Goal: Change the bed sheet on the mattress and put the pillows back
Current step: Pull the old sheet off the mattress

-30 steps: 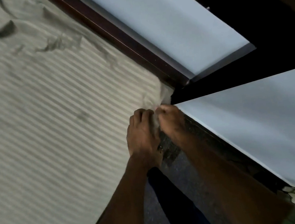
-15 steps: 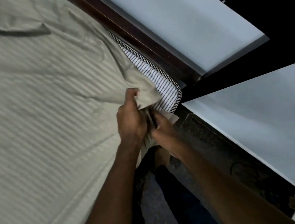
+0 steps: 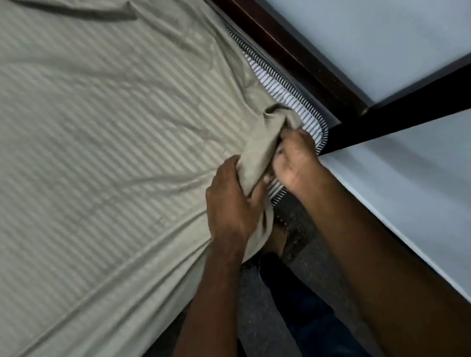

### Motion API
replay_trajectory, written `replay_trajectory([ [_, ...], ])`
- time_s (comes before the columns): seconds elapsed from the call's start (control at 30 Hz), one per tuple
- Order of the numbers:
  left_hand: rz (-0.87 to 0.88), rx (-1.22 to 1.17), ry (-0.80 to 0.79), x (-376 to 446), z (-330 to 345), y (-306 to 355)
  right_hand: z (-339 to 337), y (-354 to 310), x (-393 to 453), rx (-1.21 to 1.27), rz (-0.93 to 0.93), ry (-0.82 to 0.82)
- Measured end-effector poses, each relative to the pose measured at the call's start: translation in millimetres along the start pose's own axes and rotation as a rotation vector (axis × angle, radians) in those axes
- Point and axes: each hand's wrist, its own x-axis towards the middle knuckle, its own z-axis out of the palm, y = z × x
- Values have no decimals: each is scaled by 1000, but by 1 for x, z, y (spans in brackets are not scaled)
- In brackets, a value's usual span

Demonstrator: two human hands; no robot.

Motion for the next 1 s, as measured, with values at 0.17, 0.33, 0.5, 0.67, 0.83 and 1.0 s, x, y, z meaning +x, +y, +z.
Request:
replay_trajectory([
  [0.17, -112, 103, -43, -25, -2, -23, -39, 14, 9, -643, -133, 324],
  [0.33, -129, 112, 14, -44, -6, -40, -36, 57, -49, -1111, -805, 261],
  [0.5, -121, 158, 39, -68, -39, -78, -7, 119, -91, -1197, -978, 13],
  [0.67, -101, 292, -50, -109, -100, -134, 21, 191, -130, -1201, -932, -178],
  [0.83, -88, 370, -70, -145, -166, -199, 55, 260, -187, -1283, -797, -234],
  [1.0, -50, 415, -109, -171, -209, -263, 85, 334, -240, -1301, -688, -332],
])
